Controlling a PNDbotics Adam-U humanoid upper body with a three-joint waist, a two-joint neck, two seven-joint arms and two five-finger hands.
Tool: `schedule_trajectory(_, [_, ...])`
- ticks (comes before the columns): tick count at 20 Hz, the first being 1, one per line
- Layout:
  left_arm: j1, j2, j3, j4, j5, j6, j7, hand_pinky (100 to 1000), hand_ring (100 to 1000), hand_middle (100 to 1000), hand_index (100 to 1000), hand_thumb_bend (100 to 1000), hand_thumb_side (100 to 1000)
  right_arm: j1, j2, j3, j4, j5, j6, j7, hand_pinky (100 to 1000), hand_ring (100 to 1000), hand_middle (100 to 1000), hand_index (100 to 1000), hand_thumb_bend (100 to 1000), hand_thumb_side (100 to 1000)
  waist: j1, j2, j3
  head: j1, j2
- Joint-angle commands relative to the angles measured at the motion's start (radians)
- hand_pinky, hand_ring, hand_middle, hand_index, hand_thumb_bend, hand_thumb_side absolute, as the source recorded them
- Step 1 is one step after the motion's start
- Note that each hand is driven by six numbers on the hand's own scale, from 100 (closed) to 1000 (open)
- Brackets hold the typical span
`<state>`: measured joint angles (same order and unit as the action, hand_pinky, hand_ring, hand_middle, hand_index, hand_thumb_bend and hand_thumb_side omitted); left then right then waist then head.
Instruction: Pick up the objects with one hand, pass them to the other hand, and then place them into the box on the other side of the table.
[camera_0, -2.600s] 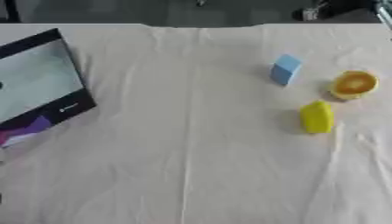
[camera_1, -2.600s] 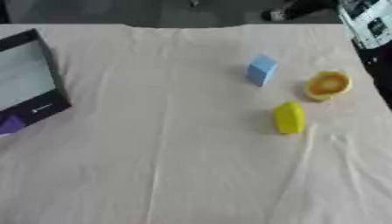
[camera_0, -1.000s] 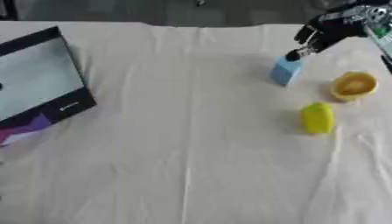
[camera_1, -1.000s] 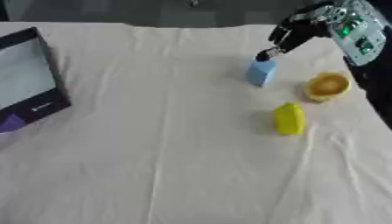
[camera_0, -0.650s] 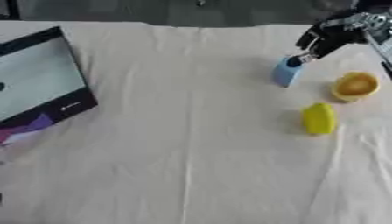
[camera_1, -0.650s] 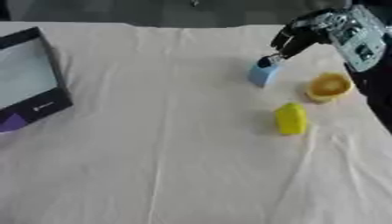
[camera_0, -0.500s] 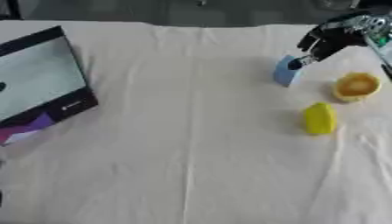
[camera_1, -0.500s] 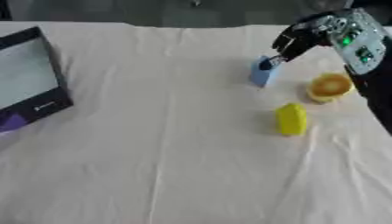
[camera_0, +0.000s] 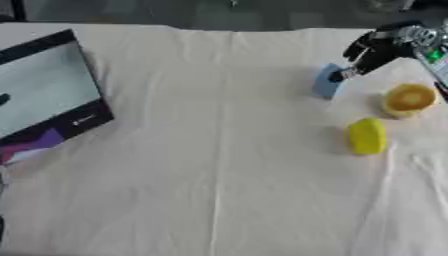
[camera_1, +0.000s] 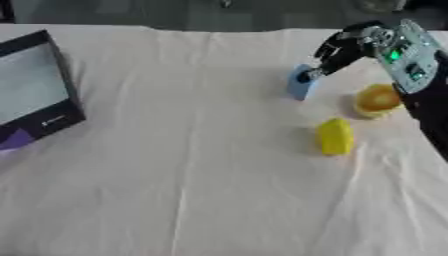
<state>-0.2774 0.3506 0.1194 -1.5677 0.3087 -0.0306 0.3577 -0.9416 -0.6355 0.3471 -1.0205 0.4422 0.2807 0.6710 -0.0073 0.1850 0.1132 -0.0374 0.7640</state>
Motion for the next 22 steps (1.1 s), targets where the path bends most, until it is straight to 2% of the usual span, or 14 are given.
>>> schedule_trajectory(1, [-0.016,0.026,0.002,-0.014,0.002,0.0,-0.004,810,886,895,820,699,630,-0.011,-0.02,-0.007,0.001,-0.005,-0.002,0.001,888,891,823,857,592,457,-0.009,-0.024,0.003,0.004,0.006])
schedule_trajectory(22, [-0.024,0.019,0.0,-0.015,0.006,0.0,-0.007,811,886,895,816,693,632,0.015,0.019,-0.027,0.076,0.011,-0.013,-0.032,881,886,818,849,573,456,-0.001,-0.01,0.011,0.005,0.006])
